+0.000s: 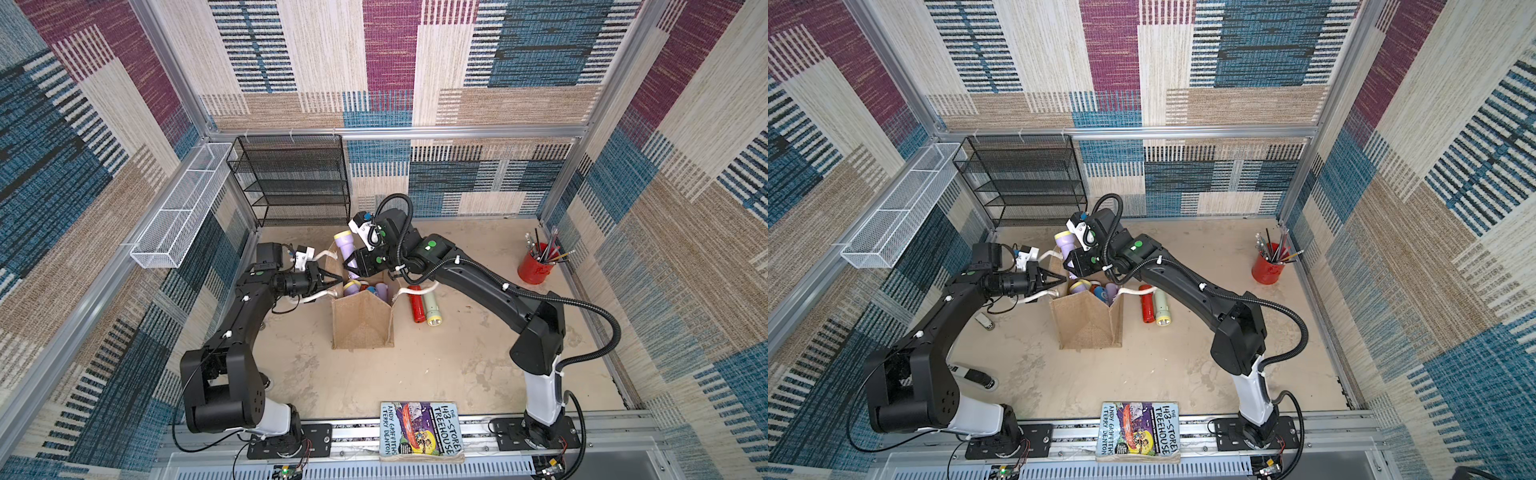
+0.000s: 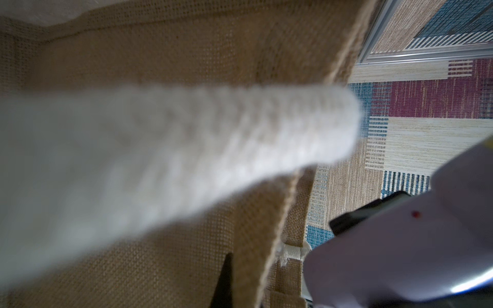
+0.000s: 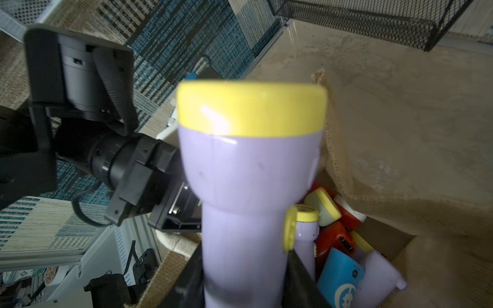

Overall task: Put the flashlights into the tote bags
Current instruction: Place the flashlight in the canvas bag.

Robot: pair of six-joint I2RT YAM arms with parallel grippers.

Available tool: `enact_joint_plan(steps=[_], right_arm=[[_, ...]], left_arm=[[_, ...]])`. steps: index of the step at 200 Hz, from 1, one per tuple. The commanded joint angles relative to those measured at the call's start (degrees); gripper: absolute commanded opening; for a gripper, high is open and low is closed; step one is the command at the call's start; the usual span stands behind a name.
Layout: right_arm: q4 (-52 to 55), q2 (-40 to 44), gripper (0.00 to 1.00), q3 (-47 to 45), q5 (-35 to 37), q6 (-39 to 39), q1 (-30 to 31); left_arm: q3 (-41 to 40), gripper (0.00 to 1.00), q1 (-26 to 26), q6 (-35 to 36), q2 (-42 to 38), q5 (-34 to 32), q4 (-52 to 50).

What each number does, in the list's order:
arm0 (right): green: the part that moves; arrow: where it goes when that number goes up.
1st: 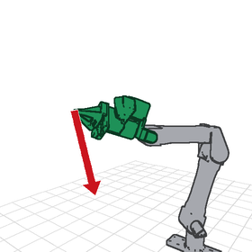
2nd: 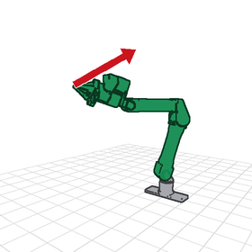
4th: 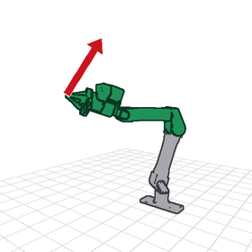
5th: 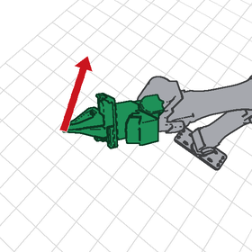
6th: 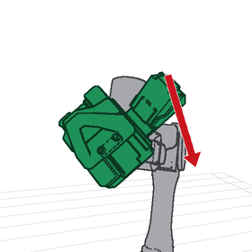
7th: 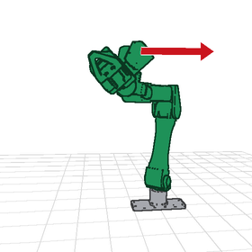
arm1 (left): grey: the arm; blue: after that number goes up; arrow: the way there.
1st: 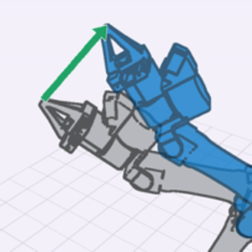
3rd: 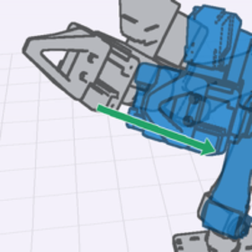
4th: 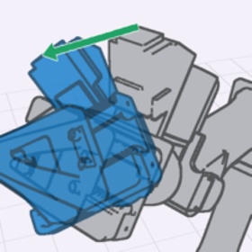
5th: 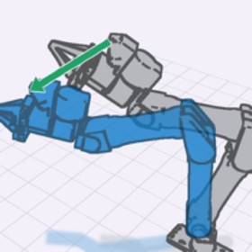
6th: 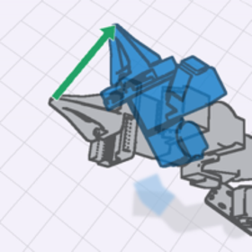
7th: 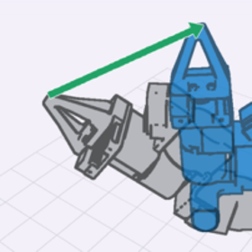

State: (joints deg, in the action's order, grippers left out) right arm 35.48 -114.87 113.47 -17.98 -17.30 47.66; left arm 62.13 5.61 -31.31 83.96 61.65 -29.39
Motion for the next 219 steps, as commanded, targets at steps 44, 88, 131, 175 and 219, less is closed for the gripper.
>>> enact_joint_plan(steps=[44,88,131,175,219], right_arm=[[1.0,-5.3,0.32,-0.2,-4.6,2.4,3.0],[0.3,-5.3,0.32,-5.0,-5.1,-0.3,3.1],[-1.2,-2.6,0.32,-11.5,-2.8,-2.7,3.1],[0.3,-4.6,0.32,-11.9,-2.7,-2.7,3.1],[2.8,-6.0,0.29,-10.7,-0.4,-3.4,3.1]], left_arm=[[-0.5,0.05,0.3,-0.7,-0.6,3.4,3.0],[-0.7,0.05,0.5,-0.6,-1.2,3.0,3.2],[-0.9,0.05,0.7,-0.9,-1.3,2.8,3.5],[-1.0,0.05,0.9,-1.3,-1.3,3.0,4.1],[-0.8,0.04,1.0,-1.0,-1.3,2.9,3.7]])
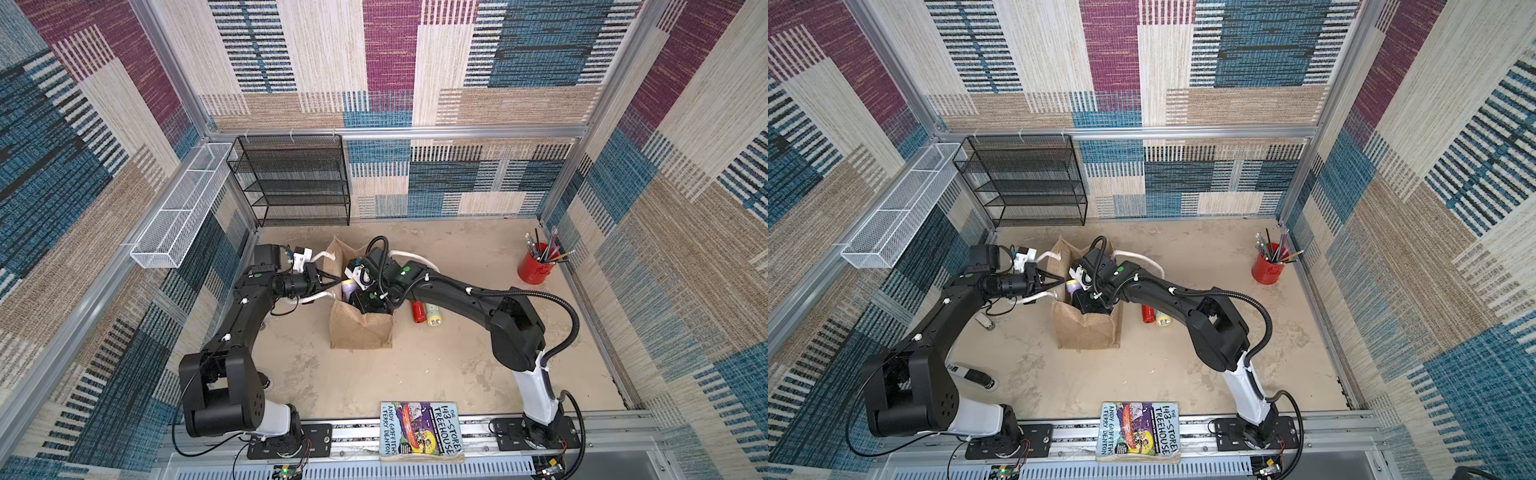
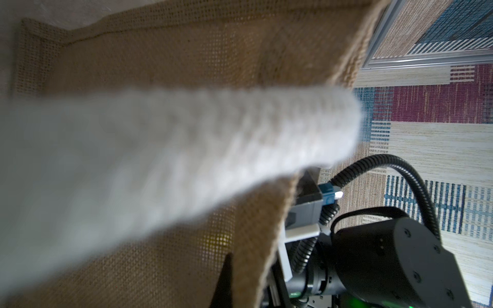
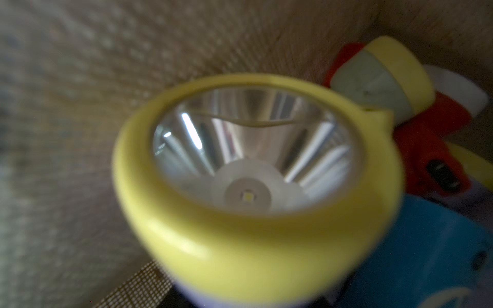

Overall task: Put the flashlights into the tote bags
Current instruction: Place the flashlight in the canvas bag.

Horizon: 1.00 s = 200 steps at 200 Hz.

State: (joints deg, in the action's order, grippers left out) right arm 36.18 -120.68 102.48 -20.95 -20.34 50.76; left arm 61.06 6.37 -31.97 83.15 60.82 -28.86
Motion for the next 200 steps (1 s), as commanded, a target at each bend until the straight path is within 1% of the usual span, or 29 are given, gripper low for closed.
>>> enact_joint_plan(steps=[1,85,135,162,200], right_arm=[[2.1,-0.1,0.29,0.3,2.7,-0.4,-0.1],[5.1,4.7,0.30,-2.6,7.2,-1.5,-1.3],[9.6,4.6,0.30,-0.2,7.5,-0.3,-1.4],[11.9,5.4,0.31,-0.3,10.0,0.2,-1.5],[11.9,4.9,0.31,1.0,10.2,0.5,-1.9]], left_arm=[[0.2,0.04,0.3,-0.3,-0.5,3.6,3.1],[0.1,0.04,0.6,-0.5,-1.2,3.8,3.5],[-0.1,0.05,0.7,-0.1,-1.5,3.3,3.0],[0.6,0.05,0.7,1.2,-1.5,2.3,1.2],[0.6,0.05,0.7,1.2,-1.2,2.0,1.0]])
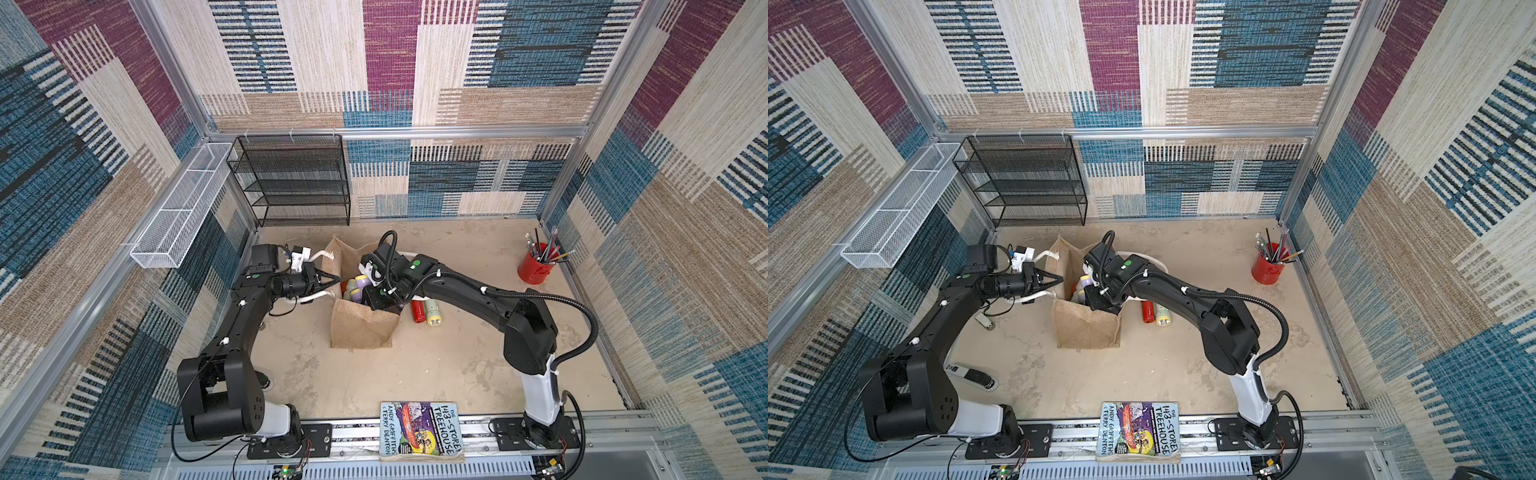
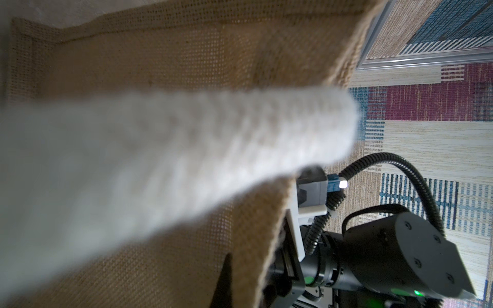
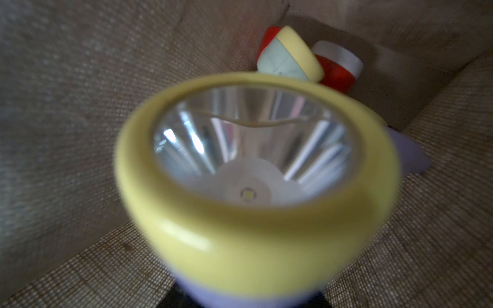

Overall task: Put the flashlights into the tote bags
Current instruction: Place the flashlight in the canvas bag.

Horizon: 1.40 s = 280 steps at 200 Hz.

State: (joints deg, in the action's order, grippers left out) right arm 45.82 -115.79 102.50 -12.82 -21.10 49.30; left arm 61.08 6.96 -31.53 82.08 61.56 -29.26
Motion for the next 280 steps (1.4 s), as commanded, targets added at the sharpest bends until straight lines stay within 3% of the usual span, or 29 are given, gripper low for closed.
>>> enact_joint_plan(steps=[1,46,108,183,280], right_arm=[[2.2,-0.1,0.31,1.1,2.1,1.2,-0.5],[1.1,-7.1,0.35,6.9,-6.3,1.6,-0.4],[4.7,-11.0,0.57,10.4,-5.0,3.2,-0.5],[5.8,-8.5,0.70,16.7,-7.5,5.4,-0.5],[8.6,-4.6,0.74,25.6,-0.7,7.0,-0.5]], left_arm=[[0.6,0.05,0.1,0.8,-0.2,1.2,1.4],[0.4,0.05,0.2,0.5,-0.1,1.4,1.7],[0.2,0.05,0.1,0.1,-0.4,1.6,2.2],[0.2,0.05,0.1,0.0,-0.5,1.7,2.3],[0.3,0.05,0.2,0.1,-0.7,2.1,2.7]])
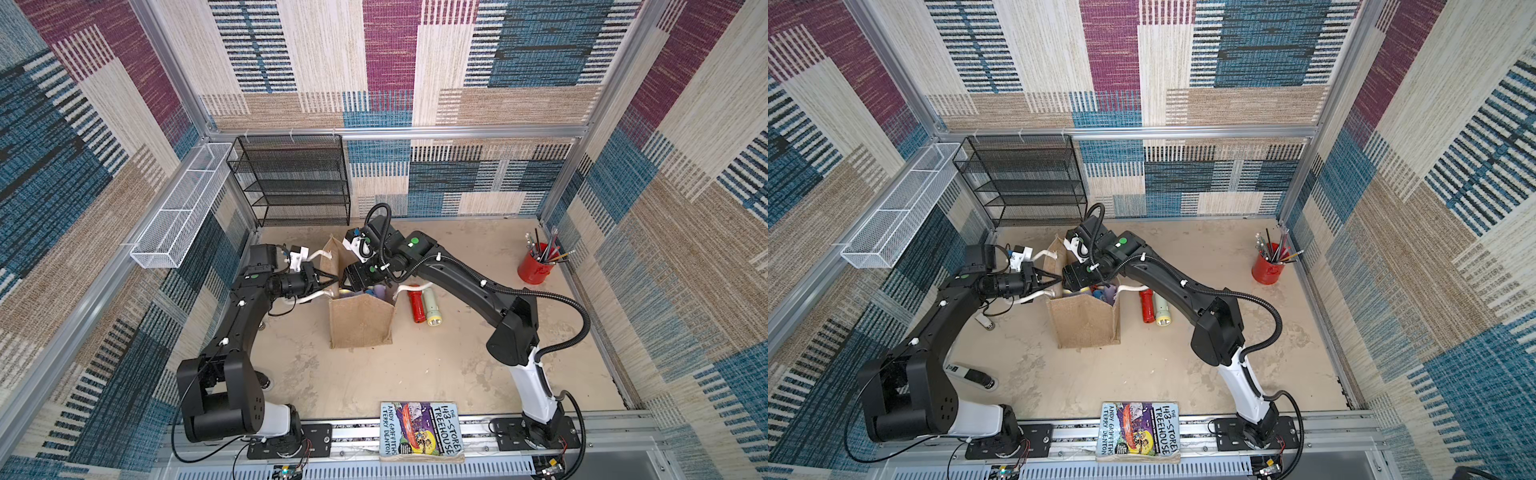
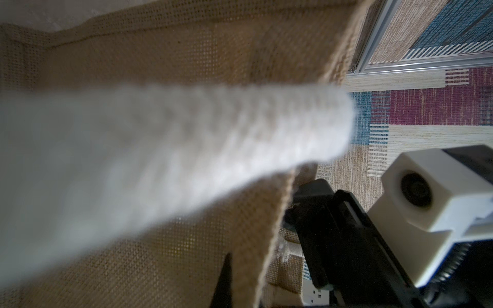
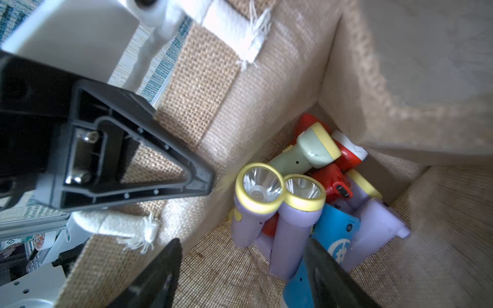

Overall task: Put the flashlights into the tote bags
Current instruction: Place the flashlight in the canvas bag, then pick up the flashlight from the center of the board.

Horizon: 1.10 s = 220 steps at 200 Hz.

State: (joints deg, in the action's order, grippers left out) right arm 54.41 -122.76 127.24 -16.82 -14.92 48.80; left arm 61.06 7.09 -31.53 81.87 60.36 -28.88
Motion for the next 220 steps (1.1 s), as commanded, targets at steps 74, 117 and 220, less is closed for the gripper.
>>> enact_joint_plan(steps=[74,117,220], right_arm=[[-11.4,20.7,0.73,-16.5,8.4,-1.4,-5.1],[-17.1,31.5,0.73,-26.7,7.9,-2.7,-10.5],[-24.9,52.3,0.75,-59.5,3.8,-8.1,-29.2]], left_arm=[[1.3,0.05,0.0,1.6,0.0,2.4,0.5],[1.3,0.05,0.1,1.6,-0.2,2.0,0.4],[1.2,0.05,0.1,3.8,-0.7,-1.4,-2.4]])
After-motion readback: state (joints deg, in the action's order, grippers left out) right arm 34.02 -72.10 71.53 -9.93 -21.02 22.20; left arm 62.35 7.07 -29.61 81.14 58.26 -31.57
